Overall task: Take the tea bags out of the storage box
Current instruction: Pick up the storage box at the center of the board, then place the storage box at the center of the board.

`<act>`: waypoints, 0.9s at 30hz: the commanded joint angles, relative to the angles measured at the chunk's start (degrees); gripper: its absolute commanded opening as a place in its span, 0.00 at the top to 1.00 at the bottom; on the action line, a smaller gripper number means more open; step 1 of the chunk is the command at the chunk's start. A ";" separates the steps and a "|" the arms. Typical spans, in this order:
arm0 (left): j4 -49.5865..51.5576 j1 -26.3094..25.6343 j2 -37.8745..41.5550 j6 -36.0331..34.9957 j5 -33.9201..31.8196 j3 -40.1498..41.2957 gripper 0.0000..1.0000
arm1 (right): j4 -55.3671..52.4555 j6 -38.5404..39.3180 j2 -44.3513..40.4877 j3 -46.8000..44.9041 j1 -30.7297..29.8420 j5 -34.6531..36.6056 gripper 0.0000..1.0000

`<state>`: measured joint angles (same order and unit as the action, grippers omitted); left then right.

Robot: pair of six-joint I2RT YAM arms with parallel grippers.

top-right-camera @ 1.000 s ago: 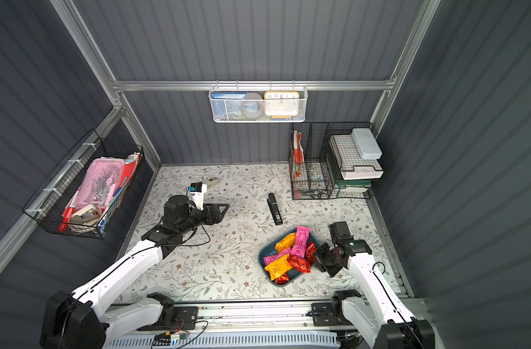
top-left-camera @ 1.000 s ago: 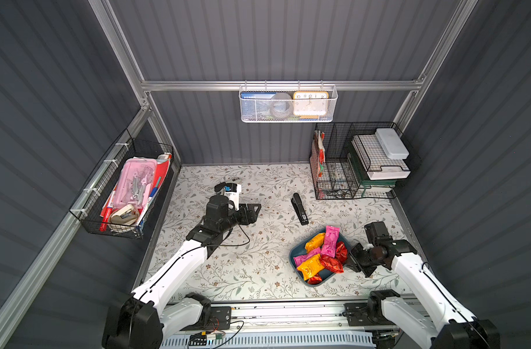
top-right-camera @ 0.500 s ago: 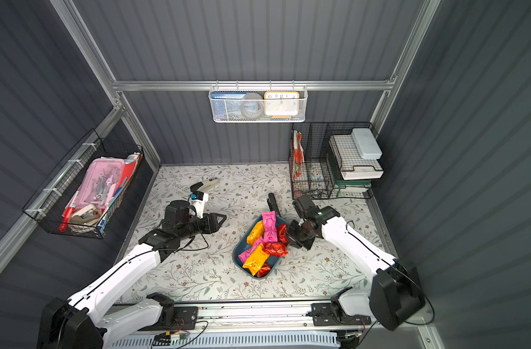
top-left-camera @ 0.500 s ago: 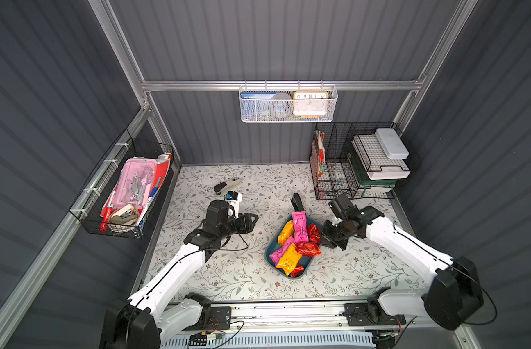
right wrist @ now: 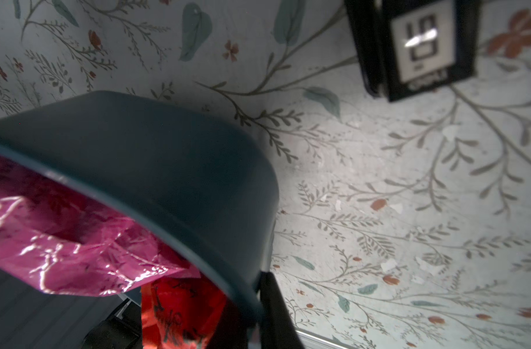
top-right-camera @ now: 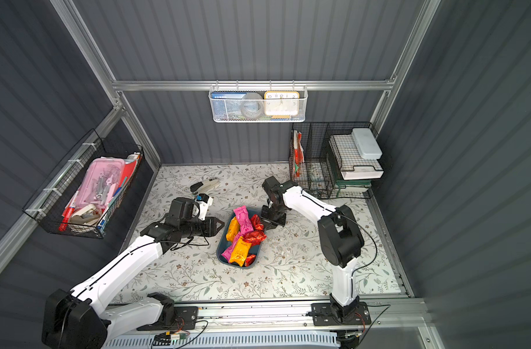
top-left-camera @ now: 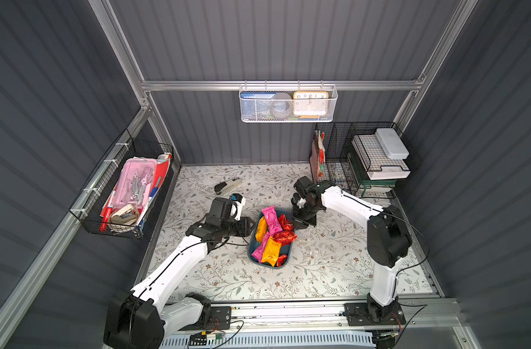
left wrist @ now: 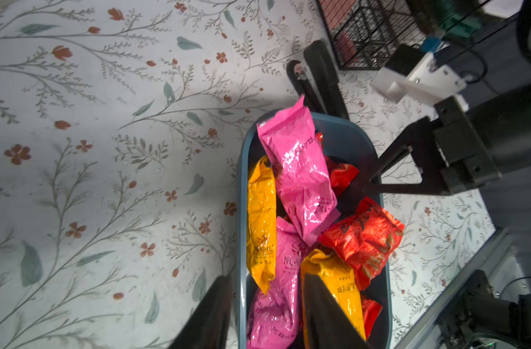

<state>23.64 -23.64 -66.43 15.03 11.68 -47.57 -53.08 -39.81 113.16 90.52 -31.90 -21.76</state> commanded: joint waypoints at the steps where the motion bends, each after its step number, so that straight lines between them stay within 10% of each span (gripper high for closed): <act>1: 4.98 -0.08 -0.46 -0.74 -4.38 -0.20 0.57 | -3.02 2.90 4.13 5.03 -0.95 -2.05 1.00; 8: 6.66 -0.09 -6.19 0.39 -7.54 -1.27 0.53 | 0.22 1.15 7.25 7.43 -1.13 -1.82 0.95; 18: 5.25 -0.10 -12.19 -0.61 -2.85 -0.50 0.61 | 2.21 0.91 0.98 5.52 -0.71 1.10 0.53; 27: 5.62 -0.16 -16.46 -0.99 -4.04 -0.81 0.70 | 10.93 -0.96 -17.29 -8.33 -0.28 6.85 0.54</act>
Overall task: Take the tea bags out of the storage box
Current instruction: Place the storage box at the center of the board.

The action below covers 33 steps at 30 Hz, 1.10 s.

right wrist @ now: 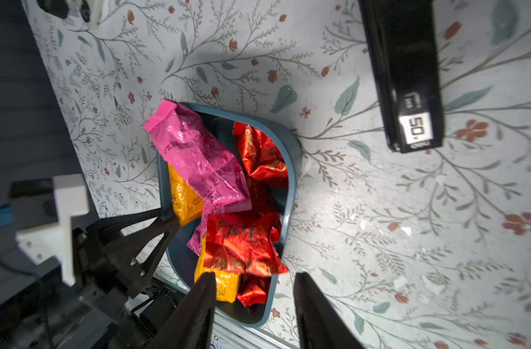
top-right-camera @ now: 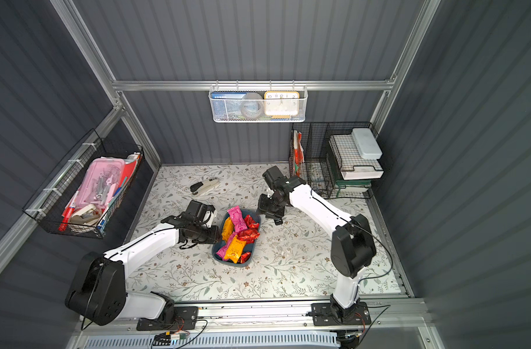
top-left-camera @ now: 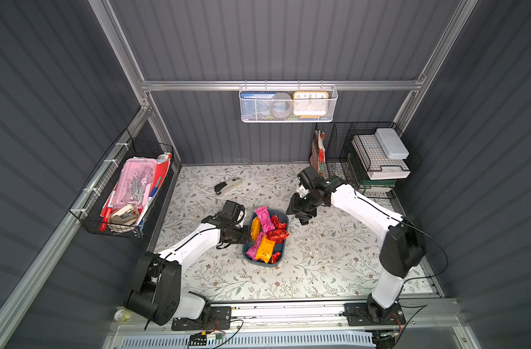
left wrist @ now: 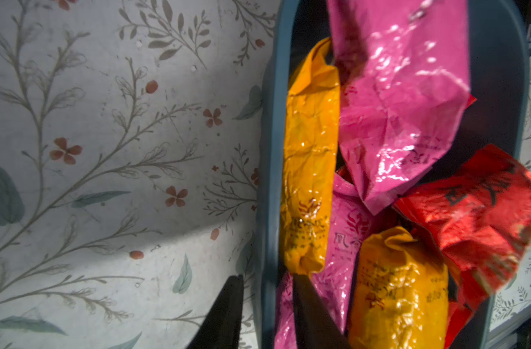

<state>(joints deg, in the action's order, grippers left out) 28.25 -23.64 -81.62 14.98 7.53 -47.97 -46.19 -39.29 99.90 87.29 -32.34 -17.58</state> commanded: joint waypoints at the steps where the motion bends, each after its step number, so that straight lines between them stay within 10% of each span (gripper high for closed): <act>1: 1.00 -0.18 -1.79 -0.93 -0.20 -0.61 0.72 | 5.71 -2.20 -6.28 -7.44 0.11 2.82 0.54; 11: -0.90 -0.18 -2.19 -0.57 -5.83 -2.09 0.86 | 16.72 -0.70 -19.12 -20.22 -0.70 7.66 0.58; 33: -7.84 -0.09 -7.89 6.29 -14.53 -6.42 0.91 | 18.33 11.98 1.13 -3.39 -4.14 1.50 0.56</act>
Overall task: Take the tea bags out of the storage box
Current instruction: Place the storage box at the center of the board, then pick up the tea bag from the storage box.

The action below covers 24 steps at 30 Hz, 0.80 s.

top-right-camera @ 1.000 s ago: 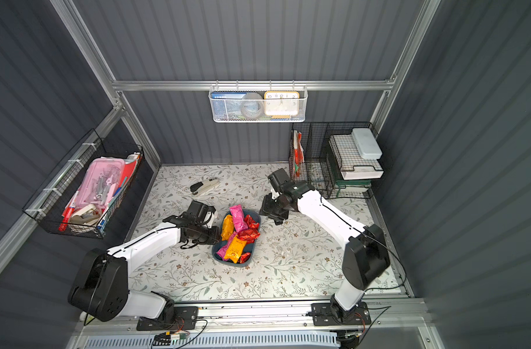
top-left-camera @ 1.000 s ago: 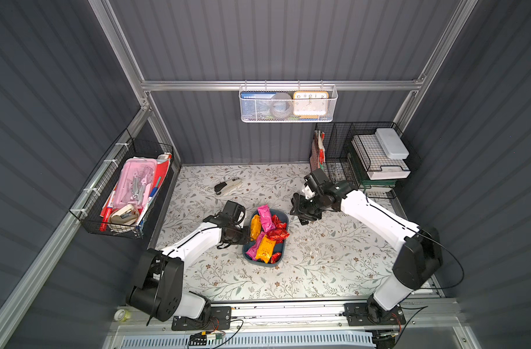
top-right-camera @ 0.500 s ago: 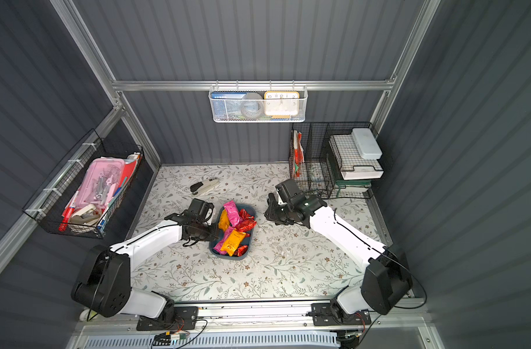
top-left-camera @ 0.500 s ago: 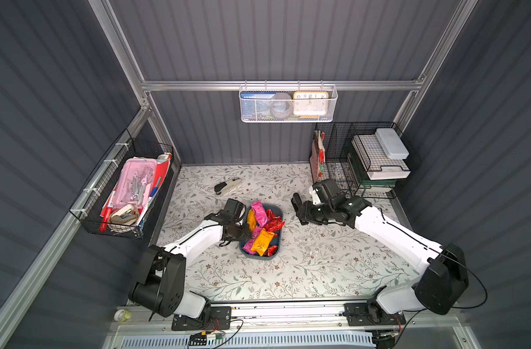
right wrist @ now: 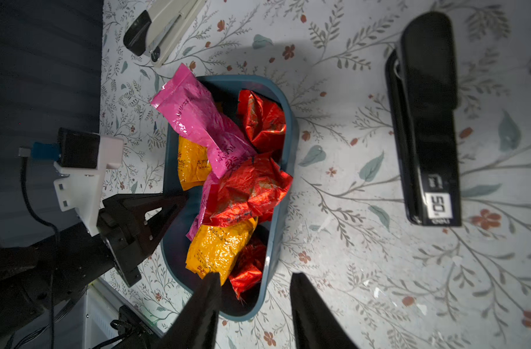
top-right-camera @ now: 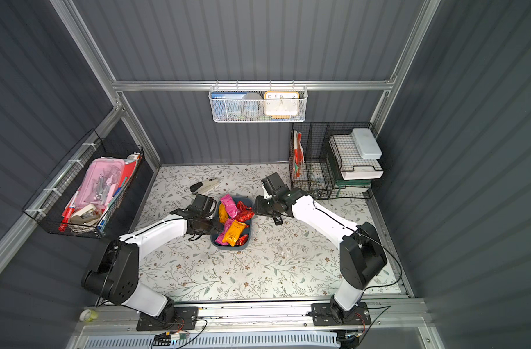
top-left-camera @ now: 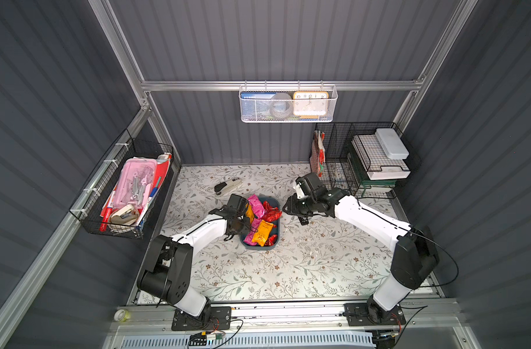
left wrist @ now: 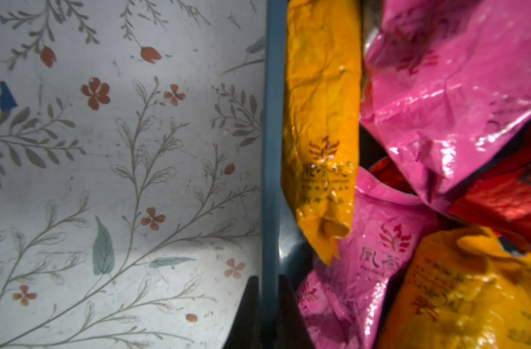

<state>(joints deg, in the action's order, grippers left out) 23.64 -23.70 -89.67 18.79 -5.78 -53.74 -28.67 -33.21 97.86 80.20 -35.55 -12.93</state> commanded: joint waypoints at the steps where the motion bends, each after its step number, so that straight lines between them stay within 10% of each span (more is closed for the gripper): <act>1: -3.89 -0.11 0.47 2.48 -0.56 -0.26 0.87 | 0.93 7.19 4.55 4.98 -1.08 -3.32 0.55; 6: -4.20 -0.04 1.28 2.60 1.50 0.90 0.47 | 2.31 12.82 12.03 11.73 -1.28 -4.99 0.54; 16: -0.30 -0.03 8.66 6.31 -0.17 0.53 0.49 | 5.38 20.93 24.19 22.97 -1.55 -9.61 0.52; 24: -2.81 -0.01 20.81 23.22 -3.44 8.91 0.55 | 3.39 21.96 29.77 27.40 -2.03 -9.44 0.56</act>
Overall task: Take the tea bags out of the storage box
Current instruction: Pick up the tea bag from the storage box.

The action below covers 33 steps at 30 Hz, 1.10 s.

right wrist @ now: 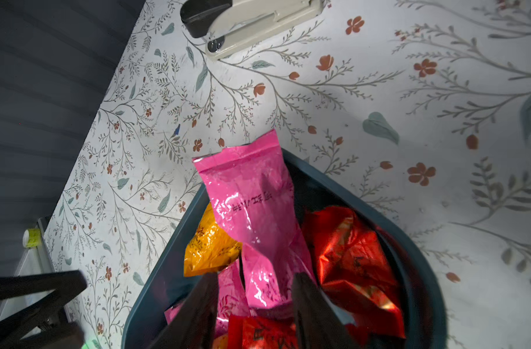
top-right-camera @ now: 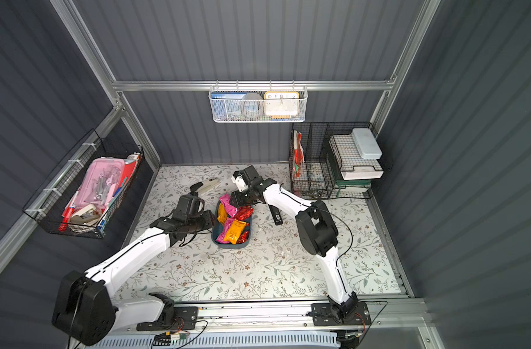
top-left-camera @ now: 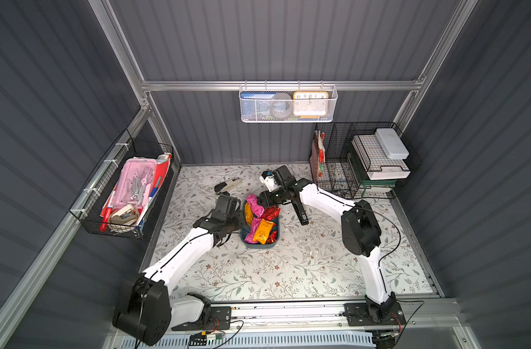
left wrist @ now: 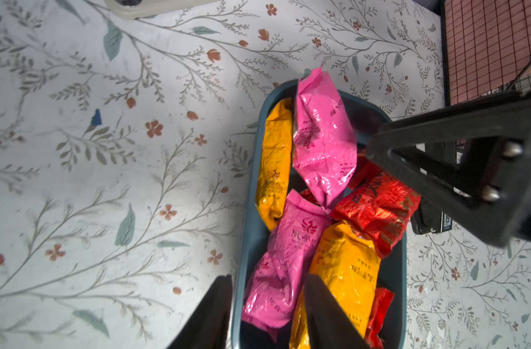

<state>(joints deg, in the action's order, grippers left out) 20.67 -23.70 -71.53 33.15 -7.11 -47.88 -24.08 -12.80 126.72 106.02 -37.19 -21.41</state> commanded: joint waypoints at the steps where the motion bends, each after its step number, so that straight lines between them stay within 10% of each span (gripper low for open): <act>1: -0.23 -0.03 3.79 10.14 -2.46 3.91 0.55 | -1.02 1.53 1.16 1.56 -0.34 -1.34 0.56; 33: -2.03 -0.03 10.31 14.58 -3.56 8.60 0.55 | 0.29 1.27 3.35 2.89 -0.81 -3.47 1.00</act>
<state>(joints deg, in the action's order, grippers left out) 18.87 -23.70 -62.17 47.00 -9.74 -40.27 -24.38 -11.33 130.47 108.18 -37.65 -24.25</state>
